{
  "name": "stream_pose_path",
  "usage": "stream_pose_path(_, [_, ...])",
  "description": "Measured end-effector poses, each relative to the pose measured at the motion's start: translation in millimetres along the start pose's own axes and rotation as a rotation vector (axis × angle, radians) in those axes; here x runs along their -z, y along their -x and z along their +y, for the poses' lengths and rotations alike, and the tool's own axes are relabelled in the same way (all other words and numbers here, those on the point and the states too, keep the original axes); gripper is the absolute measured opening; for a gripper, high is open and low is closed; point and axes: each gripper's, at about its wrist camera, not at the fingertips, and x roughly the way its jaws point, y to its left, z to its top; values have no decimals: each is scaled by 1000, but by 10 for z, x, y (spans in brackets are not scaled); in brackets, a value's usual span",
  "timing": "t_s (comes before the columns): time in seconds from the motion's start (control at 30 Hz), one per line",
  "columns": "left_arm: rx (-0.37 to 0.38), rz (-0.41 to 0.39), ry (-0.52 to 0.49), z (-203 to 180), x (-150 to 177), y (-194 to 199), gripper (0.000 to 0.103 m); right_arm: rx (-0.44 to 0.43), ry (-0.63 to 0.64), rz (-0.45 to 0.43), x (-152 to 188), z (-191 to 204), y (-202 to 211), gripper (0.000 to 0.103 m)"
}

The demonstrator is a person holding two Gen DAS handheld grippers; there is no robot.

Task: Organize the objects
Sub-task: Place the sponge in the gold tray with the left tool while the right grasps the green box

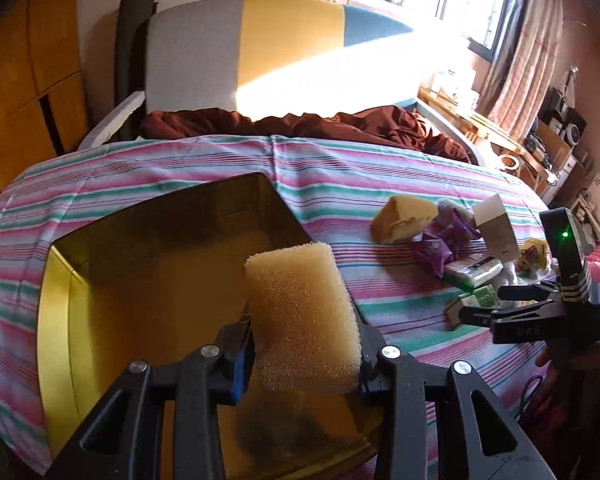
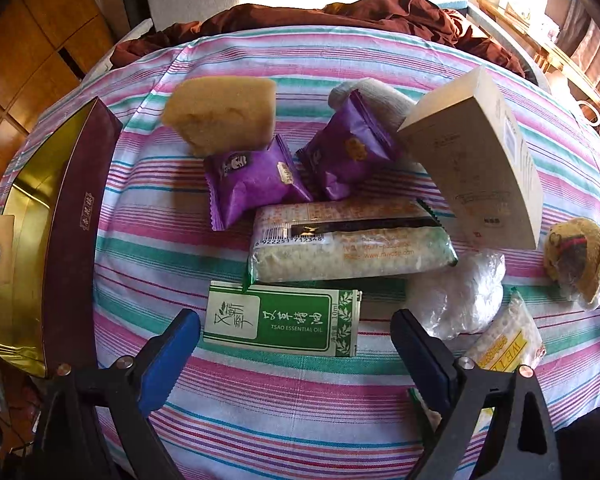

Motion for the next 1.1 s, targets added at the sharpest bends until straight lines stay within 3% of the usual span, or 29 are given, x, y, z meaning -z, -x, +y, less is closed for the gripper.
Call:
stream_pose_path(0.03, [-23,3,15,97,49,6,39,4,9,14,-4,18,-30,73])
stream_pose_path(0.27, [-213,51,115,855,453,8,41,59,54,23,-7,81,-78,74])
stream_pose_path(0.43, [-288,58,146,1173,700,102,42,65,57,20,-24,101,-102,74])
stream_pose_path(0.8, [-346,44,121,1243,931,276,50,88,96,4,-51,114,-78,74])
stream_pose_path(1.1, [-333,21,74,1069,932,367,80,108,121,0,-89,90,-38,74])
